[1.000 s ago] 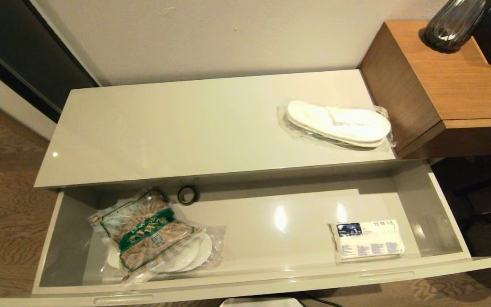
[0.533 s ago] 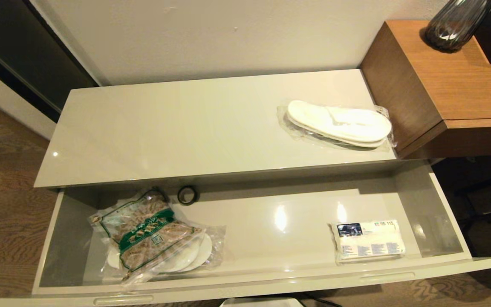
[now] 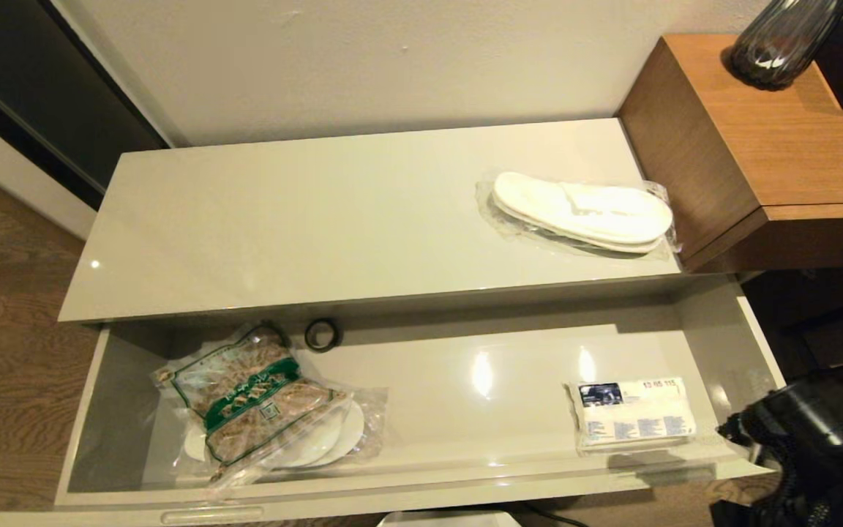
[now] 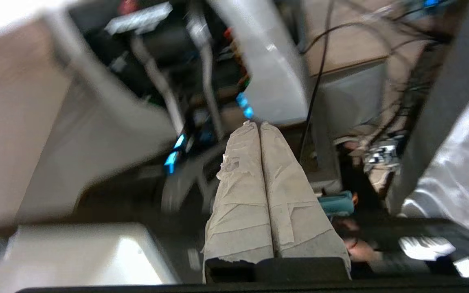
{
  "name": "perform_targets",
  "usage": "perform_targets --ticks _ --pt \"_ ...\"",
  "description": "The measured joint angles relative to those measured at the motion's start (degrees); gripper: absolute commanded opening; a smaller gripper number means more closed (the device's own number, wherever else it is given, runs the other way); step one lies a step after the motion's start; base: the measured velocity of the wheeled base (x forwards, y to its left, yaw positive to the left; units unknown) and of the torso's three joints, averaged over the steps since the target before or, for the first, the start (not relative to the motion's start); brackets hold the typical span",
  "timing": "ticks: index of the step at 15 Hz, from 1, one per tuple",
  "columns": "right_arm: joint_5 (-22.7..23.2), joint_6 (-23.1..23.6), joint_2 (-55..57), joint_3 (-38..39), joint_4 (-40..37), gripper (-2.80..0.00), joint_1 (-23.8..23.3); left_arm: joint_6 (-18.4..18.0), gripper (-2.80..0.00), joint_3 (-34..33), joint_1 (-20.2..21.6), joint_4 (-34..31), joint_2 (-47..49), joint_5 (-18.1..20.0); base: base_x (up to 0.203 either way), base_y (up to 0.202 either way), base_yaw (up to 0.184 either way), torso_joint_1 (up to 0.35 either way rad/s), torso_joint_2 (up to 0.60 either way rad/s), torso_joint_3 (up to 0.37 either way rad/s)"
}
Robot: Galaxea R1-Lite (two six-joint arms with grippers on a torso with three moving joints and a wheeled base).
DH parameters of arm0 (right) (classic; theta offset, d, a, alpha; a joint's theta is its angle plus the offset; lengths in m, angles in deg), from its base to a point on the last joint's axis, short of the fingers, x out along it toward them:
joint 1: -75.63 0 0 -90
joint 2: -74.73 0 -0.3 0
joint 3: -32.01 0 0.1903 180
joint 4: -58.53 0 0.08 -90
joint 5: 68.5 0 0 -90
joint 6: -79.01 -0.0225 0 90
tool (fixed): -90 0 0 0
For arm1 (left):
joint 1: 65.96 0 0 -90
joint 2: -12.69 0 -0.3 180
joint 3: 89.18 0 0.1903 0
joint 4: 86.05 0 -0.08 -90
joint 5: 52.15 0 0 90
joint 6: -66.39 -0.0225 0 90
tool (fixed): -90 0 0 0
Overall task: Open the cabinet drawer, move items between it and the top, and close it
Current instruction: Close the drawer
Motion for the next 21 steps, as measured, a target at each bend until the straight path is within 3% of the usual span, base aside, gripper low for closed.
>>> perform_targets --ticks 3,5,8,10,13,15,21 --pt "-7.83 -9.41 8.14 -0.03 8.64 -2.80 6.46 0.00 -2.80 0.00 0.00 0.00 0.00 -0.02 0.000 0.000 0.000 0.000 0.00 0.000" --pt "-8.68 -12.75 9.98 -0.40 13.26 -2.80 7.71 0.00 -2.80 0.00 0.00 -0.02 0.00 -0.02 0.000 0.000 0.000 0.000 0.00 0.000" --pt "-10.03 -13.90 9.09 0.12 20.35 -2.80 8.09 0.00 -2.80 0.00 0.00 0.00 0.00 -0.04 0.000 0.000 0.000 0.000 0.00 0.000" --pt "-13.57 -14.37 8.93 0.31 22.43 -2.80 8.15 0.02 -2.80 0.00 0.00 0.02 0.00 -0.04 0.000 0.000 0.000 0.000 0.00 0.000" --pt "-20.73 -14.55 11.29 0.59 31.46 -2.80 8.12 0.05 -2.80 0.00 0.02 -0.01 0.00 -0.03 0.000 0.000 0.000 0.000 0.00 0.000" --pt "-22.83 -14.76 12.32 0.31 36.19 -2.80 7.88 0.02 -2.80 0.00 0.05 0.00 0.00 -0.04 0.000 0.000 0.000 0.000 0.00 0.000" --pt "-24.73 -13.82 8.34 -3.94 35.35 -2.80 7.35 0.05 -2.80 0.00 0.05 -0.02 0.00 -0.02 0.000 0.000 0.000 0.000 0.00 0.000"
